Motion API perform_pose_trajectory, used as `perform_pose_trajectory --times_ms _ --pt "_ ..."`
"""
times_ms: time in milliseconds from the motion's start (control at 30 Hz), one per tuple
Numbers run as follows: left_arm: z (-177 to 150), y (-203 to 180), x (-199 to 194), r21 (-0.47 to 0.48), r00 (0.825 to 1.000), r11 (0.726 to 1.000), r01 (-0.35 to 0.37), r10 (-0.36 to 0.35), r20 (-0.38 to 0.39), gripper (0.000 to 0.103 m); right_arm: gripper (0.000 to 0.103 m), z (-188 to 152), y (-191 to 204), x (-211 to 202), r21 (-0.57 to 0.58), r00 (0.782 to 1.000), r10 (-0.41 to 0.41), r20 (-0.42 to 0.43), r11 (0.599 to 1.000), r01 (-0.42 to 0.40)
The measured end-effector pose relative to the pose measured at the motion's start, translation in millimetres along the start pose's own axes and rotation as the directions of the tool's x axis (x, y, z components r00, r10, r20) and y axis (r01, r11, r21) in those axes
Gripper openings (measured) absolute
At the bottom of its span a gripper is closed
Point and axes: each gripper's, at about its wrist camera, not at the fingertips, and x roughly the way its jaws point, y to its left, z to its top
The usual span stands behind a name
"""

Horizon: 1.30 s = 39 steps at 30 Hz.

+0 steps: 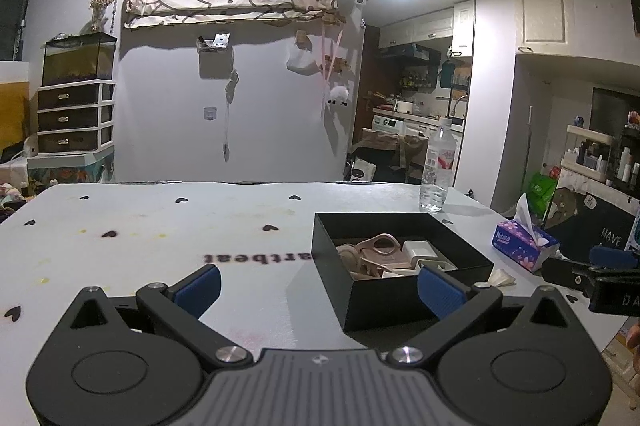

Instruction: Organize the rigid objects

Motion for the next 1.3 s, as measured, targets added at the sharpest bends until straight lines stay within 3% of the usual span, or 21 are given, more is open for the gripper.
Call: perform_pose_trajectory --times_ms 1300 --pt "2.2 -5.1 -2.0 0.028 1.0 1.0 -0.01 0.01 0.009 0.103 0.103 -4.0 -2.8 1.2 0.006 1.0 0.014 -0.013 1.0 -0.014"
